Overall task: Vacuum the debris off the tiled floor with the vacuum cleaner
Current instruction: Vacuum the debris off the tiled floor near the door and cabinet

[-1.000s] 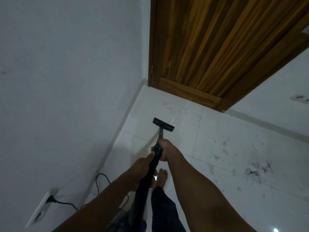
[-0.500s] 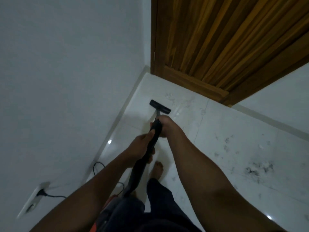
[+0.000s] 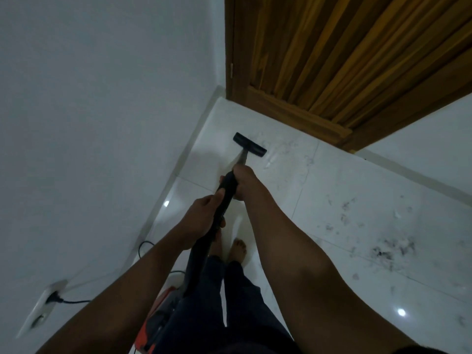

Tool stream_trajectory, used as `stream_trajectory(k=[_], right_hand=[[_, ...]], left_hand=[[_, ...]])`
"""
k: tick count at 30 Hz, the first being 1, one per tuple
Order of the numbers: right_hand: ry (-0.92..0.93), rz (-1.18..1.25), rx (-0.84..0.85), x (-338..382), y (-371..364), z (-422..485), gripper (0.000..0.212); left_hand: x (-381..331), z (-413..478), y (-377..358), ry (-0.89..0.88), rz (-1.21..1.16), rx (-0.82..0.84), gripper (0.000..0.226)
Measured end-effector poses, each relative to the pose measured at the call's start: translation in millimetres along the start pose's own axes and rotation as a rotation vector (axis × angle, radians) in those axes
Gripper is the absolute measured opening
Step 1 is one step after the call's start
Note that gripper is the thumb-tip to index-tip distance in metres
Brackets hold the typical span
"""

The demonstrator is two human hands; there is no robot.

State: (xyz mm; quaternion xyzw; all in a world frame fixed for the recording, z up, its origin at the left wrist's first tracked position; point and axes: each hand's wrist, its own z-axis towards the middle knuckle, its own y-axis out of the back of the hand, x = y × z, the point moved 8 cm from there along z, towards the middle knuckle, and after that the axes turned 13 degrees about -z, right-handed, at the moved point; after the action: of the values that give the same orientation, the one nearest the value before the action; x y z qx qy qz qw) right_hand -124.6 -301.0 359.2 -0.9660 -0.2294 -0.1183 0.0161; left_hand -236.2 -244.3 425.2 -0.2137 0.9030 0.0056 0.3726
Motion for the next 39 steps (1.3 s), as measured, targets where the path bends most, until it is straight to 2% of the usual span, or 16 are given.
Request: stream_trajectory(k=[4, 7, 12, 16, 20, 22, 30, 35, 39], right_hand=[[0.037, 0.017, -0.002, 6.5, 6.2, 3.7, 0.027], [0.055, 0.010, -0.019, 15.7, 11.3, 12.5, 0.033], [0.068, 0.025, -0.013, 33.3, 15.6, 22.9, 0.026], [0.086, -0.011, -0.056, 33.1, 22.4, 31.5, 0.030], [0.126, 0.031, -0.055, 49.8, 26.7, 36.2, 0.020], [0.108, 0.015, -0.045, 47.4, 28.0, 36.6, 0.022], [0.055, -0.074, -0.073, 41.5, 27.8, 51.1, 0.035], [0.129, -0.089, -0.085, 69.3, 28.4, 46.0, 0.033], [0.130, -0.120, -0.055, 66.3, 24.4, 43.1, 0.032]], left_hand=[[1.4, 5.6, -5.4, 0.014, -0.010, 0.042, 0.055], [0.2, 18.6, -8.8, 0.031, -0.036, 0.010, 0.055], [-5.9, 34.0, -12.1, -0.012, -0.074, -0.064, 0.031], [-2.8, 41.0, -16.5, 0.038, -0.056, -0.021, 0.036], [-15.5, 48.9, -19.0, -0.034, -0.063, 0.002, 0.035], [-16.3, 48.7, -19.2, -0.044, -0.044, 0.008, 0.034], [-4.8, 62.7, -17.5, 0.094, 0.045, -0.024, 0.041], [-17.3, 66.8, -21.8, -0.003, -0.038, -0.026, 0.038], [-15.0, 60.5, -23.5, 0.006, -0.062, 0.030, 0.039]])
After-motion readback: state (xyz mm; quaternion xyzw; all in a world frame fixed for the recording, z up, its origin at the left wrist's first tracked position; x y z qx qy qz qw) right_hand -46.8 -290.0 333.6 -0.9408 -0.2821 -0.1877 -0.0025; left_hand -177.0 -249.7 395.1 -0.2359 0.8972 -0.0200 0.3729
